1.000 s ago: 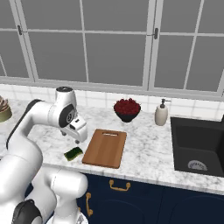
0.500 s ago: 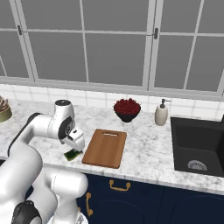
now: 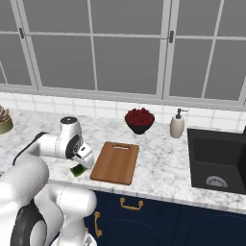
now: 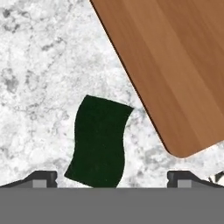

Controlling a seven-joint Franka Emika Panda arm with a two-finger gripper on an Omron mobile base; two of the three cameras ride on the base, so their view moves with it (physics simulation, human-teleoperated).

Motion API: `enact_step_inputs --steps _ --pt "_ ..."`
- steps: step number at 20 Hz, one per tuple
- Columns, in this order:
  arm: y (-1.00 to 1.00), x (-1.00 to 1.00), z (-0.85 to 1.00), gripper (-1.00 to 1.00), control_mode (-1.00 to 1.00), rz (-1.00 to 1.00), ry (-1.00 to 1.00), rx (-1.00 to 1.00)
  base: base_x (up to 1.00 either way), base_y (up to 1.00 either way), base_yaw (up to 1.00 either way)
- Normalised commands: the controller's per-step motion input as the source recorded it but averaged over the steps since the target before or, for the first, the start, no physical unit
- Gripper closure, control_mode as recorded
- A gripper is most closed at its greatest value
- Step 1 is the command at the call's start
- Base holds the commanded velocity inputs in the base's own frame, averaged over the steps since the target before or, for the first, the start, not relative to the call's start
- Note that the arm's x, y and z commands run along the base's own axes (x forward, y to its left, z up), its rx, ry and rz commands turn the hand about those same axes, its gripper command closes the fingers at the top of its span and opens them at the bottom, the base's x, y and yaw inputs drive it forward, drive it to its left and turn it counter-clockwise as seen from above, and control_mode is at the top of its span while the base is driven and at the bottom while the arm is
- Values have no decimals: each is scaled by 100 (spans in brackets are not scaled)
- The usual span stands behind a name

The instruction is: Pick up the sponge from the counter and clean the cutting board by briefly scrubbing or pressing down on the cutting board. Once finished, release the sponge.

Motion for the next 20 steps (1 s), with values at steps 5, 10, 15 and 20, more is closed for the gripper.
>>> enact_step_inputs --steps 5,10,15,20 --pt "2 31 -27 -100 -100 0 0 0 0 0 0" --pt "21 0 -17 -100 -100 0 0 0 0 0 0" --pt "7 8 -26 -100 -100 0 0 0 0 0 0" --pt "0 0 -33 -100 -100 -7 0 8 0 0 0"
